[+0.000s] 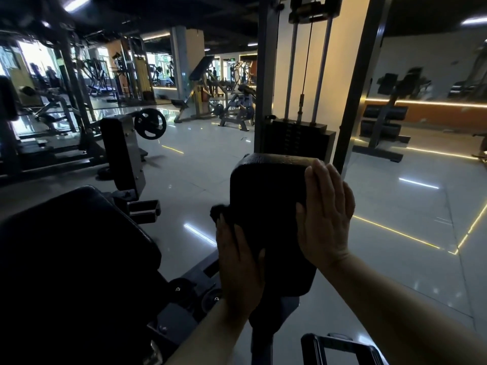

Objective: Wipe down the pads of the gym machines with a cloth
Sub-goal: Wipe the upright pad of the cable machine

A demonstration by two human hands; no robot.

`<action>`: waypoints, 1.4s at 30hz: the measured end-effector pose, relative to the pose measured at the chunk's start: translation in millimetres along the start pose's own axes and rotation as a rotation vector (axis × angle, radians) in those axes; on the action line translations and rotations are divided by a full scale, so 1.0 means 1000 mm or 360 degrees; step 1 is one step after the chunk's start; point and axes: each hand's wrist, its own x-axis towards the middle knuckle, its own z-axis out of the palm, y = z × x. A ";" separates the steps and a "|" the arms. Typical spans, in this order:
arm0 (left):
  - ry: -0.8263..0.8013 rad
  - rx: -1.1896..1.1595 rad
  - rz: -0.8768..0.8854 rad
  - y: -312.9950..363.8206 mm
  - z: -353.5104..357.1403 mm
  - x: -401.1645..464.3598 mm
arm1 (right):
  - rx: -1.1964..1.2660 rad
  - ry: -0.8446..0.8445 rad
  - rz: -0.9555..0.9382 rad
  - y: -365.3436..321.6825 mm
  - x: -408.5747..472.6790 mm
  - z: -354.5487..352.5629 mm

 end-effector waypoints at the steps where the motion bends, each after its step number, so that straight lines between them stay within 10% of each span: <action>1: 0.0039 0.0000 0.0059 0.004 -0.002 0.020 | -0.0005 -0.0003 -0.0008 0.000 0.000 0.000; 14: -0.0298 0.0230 0.0338 0.042 -0.041 0.159 | 0.0003 -0.0034 0.0031 0.001 -0.001 -0.001; 25: 0.0112 -0.0318 -0.0325 0.008 -0.015 0.053 | 0.0025 0.0023 -0.0004 0.001 -0.004 0.004; 32: -0.0010 0.0225 -0.0215 0.003 0.010 -0.021 | 0.0009 -0.0016 -0.0027 0.004 -0.005 0.008; 42: 0.0237 0.0223 -0.0101 0.039 -0.007 0.097 | 0.0056 -0.0051 -0.0031 0.008 -0.001 0.008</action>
